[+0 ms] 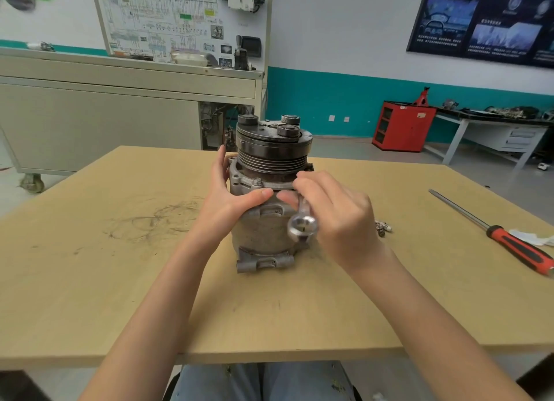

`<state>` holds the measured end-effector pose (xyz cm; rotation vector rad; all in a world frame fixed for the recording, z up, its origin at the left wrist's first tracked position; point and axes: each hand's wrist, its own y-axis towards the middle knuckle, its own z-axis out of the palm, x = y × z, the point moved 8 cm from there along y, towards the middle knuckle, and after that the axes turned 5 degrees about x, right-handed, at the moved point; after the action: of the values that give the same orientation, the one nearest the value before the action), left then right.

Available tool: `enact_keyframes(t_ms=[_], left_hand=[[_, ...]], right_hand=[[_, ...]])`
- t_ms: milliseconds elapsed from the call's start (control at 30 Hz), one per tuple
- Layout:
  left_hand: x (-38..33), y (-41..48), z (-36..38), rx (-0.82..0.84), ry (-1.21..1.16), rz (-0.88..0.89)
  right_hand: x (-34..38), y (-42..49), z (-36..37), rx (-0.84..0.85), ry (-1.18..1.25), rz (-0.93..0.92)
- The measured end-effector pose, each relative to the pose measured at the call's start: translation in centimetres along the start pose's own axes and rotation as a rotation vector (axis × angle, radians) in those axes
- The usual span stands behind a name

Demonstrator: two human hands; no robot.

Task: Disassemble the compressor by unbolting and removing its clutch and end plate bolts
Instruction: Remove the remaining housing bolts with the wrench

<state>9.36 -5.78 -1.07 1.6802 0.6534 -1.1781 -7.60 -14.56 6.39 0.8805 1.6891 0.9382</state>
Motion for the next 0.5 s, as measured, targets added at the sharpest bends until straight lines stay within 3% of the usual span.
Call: enact_keyframes(t_ms=[100,233,300,367,500], left_hand=[[0.0,0.1,0.1,0.012,0.001,-0.006],[0.1,0.2,0.0,0.004,0.005,-0.011],[0.1,0.2,0.0,0.004,0.001,-0.010],[0.1,0.2,0.0,0.002,0.003,-0.011],[0.2,0.2,0.0,-0.002,0.007,-0.017]], right_hand=[[-3.2,-1.4,0.0,-0.052,0.322,0.269],[-8.9,-6.2,3.4,-0.162,1.142,0.928],[-10.8,-7.3,6.4,-0.124,1.457,1.157],[-12.2,-7.0,8.7,0.002,1.642,1.229],[-13.1,-5.8,11.4,0.268,1.818,1.201]])
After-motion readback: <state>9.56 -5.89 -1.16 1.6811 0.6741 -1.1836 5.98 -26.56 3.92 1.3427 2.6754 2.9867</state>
